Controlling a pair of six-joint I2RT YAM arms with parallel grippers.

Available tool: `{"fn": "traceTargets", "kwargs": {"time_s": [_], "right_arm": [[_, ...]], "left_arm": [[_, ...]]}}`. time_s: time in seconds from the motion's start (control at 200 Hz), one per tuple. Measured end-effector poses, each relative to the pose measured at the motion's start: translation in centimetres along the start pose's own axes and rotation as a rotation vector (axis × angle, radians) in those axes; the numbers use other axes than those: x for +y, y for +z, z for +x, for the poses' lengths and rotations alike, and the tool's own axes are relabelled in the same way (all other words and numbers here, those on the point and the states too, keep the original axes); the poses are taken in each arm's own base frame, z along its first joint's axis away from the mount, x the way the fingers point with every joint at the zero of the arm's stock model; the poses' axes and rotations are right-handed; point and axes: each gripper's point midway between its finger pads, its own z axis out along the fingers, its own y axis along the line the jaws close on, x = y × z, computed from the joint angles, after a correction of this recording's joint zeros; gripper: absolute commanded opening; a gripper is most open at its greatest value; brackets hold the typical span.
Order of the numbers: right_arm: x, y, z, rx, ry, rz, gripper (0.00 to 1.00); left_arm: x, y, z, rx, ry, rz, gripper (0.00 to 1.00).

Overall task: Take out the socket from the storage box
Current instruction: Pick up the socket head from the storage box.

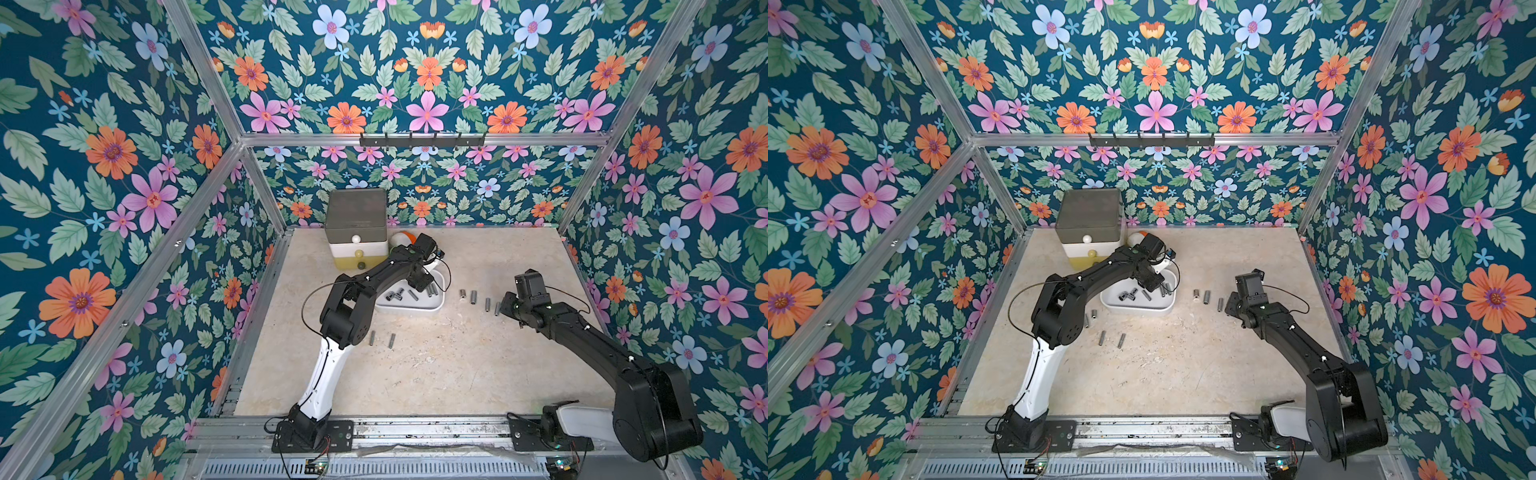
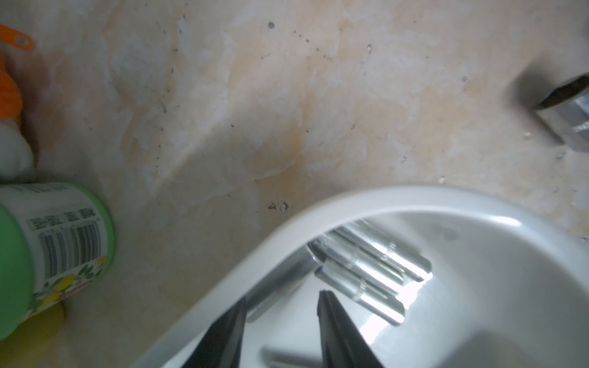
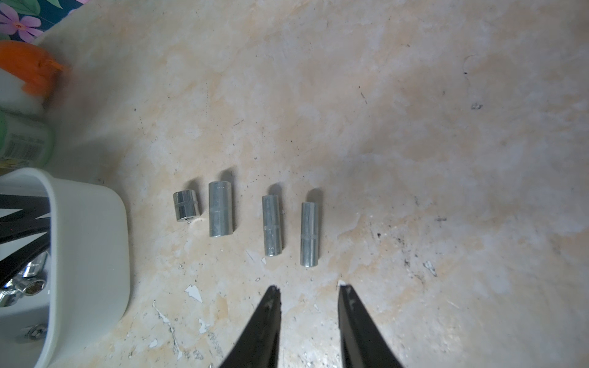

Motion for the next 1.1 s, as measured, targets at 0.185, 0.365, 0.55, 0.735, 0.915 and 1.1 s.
{"fn": "traceTargets", "kwargs": {"time_s": [0.185,0.365,0.55,0.735,0.915,1.1], "right_arm": [[0.1,0.0,-0.1,-0.002,0.0,-0.002,0.35],[0.0,0.3,0.0,0.002,0.0,0.0,0.35],[0.2,0.4,0.1,0.008,0.0,-0.01,0.35],[0.3,0.3,0.1,0.006,0.0,-0.014,0.35],[0.3,0.3,0.0,0.004,0.0,-0.015,0.35],[0.4,0.1,-0.1,-0.001,0.001,-0.019,0.35]], "left_arm": [[0.2,0.2,0.3,0.004,-0.001,-0.001,0.43],[0.6,0.3,0.2,0.001,-0.002,-0.004,0.43],[0.7,1.0,-0.2,0.003,0.005,-0.003,0.43],[0.8,1.7,0.0,0.018,0.008,-0.007,0.43],[0.8,2.2,0.0,0.02,0.006,-0.01,0.41],[0.6,2.5,-0.1,0.0,-0.025,-0.005,0.29]]}}
